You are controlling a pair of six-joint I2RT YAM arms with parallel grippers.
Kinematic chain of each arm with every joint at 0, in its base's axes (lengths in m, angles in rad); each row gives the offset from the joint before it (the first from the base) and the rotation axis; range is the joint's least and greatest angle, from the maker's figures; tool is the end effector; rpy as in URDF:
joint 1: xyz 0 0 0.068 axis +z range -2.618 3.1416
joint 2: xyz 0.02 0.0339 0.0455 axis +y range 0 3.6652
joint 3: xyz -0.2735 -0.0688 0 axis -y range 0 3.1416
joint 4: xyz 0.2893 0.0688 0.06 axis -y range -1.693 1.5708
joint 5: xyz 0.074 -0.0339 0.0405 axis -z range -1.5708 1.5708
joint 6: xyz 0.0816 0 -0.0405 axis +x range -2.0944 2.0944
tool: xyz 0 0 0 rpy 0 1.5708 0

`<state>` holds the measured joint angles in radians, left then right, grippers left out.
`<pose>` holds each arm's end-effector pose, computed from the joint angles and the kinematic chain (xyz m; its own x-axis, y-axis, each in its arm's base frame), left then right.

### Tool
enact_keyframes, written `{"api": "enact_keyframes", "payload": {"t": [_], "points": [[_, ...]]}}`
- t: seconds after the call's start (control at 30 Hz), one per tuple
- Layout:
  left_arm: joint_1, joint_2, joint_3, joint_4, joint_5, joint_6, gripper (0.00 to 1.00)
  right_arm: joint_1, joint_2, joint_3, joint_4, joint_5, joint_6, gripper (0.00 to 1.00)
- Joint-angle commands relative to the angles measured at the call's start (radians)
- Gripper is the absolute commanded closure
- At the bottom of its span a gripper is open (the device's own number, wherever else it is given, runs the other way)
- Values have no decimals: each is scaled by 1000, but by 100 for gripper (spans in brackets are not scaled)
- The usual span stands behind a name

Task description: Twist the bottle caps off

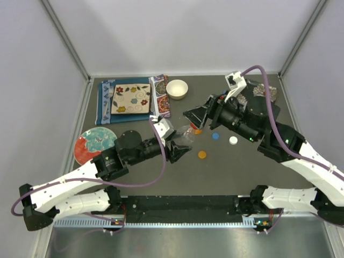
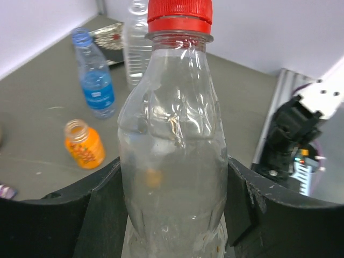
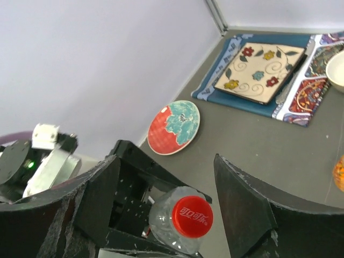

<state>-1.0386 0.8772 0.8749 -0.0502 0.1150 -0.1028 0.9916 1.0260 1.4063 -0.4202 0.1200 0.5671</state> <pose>0.1388 -0.2542 0.3750 -0.1203 0.0034 -0.9927 0.9066 0.4078 -0.1085 0.1612 0.2286 0.5043 -0.4296 0.3175 -0.8454 -0.6339 0.5607 0.5327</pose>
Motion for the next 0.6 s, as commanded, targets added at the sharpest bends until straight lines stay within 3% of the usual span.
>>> {"api": "enact_keyframes", "payload": {"t": [0.0,0.23,0.57], "points": [[-58,-10,36,7,-331,86,65,-5,34,60,-43,69,27,30],[-78,-24,16,26,-417,95,67,-4,52,42,-57,64,50,33],[-86,-21,12,30,-419,95,68,-5,80,40,-57,56,45,37]]}}
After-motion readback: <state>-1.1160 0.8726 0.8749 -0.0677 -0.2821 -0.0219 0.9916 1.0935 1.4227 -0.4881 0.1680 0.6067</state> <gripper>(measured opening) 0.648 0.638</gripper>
